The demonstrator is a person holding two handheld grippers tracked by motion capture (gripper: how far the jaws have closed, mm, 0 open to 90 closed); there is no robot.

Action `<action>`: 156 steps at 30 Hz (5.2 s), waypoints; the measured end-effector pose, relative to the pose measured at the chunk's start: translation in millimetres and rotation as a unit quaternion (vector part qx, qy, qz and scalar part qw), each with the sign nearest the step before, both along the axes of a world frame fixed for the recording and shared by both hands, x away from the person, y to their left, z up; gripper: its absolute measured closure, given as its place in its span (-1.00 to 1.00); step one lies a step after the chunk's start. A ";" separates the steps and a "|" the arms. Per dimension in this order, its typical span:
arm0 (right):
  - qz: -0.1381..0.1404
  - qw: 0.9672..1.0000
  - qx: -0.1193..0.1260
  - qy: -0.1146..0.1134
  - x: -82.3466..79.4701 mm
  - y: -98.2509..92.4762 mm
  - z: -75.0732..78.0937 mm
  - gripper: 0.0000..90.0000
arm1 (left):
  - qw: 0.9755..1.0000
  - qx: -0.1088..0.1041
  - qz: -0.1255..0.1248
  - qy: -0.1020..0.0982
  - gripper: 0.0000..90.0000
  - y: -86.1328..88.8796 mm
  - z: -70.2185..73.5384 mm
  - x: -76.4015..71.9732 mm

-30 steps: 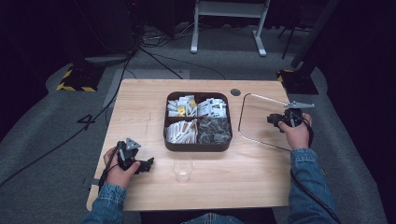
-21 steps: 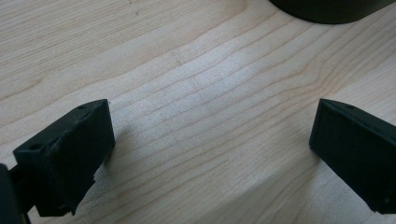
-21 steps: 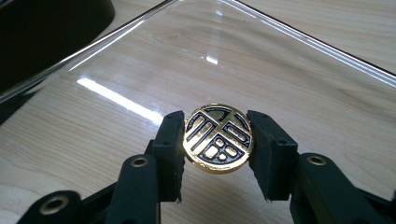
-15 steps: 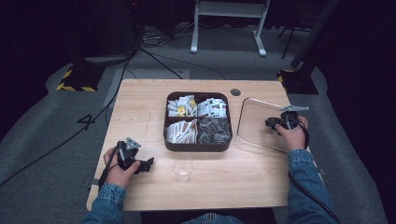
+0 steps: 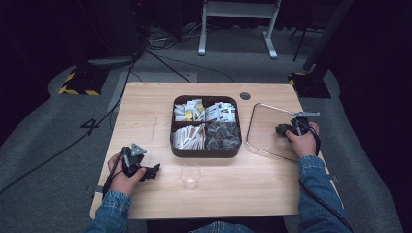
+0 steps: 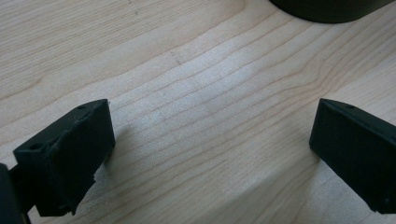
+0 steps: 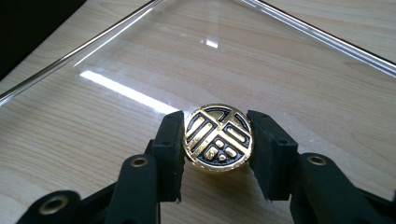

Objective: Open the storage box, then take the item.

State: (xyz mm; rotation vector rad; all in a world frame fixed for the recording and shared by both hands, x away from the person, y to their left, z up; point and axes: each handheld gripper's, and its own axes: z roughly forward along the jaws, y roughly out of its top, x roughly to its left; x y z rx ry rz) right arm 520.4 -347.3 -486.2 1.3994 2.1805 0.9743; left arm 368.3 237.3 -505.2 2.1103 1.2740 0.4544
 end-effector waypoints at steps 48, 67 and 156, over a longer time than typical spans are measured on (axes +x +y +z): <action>0.077 0.989 0.094 -0.083 -37.8 73.2 93.9 0.04 | 1.000 0.002 0.004 0.000 -0.99 -1.5 0.1 1.0; 0.189 0.976 0.088 -0.062 -40.3 153.0 85.3 0.08 | 1.000 0.001 0.005 0.002 -0.99 -1.7 0.1 -0.2; 0.289 0.945 0.129 -0.082 -80.9 209.3 108.4 0.68 | 1.000 -0.001 -0.002 0.002 -1.00 -3.1 0.1 -1.0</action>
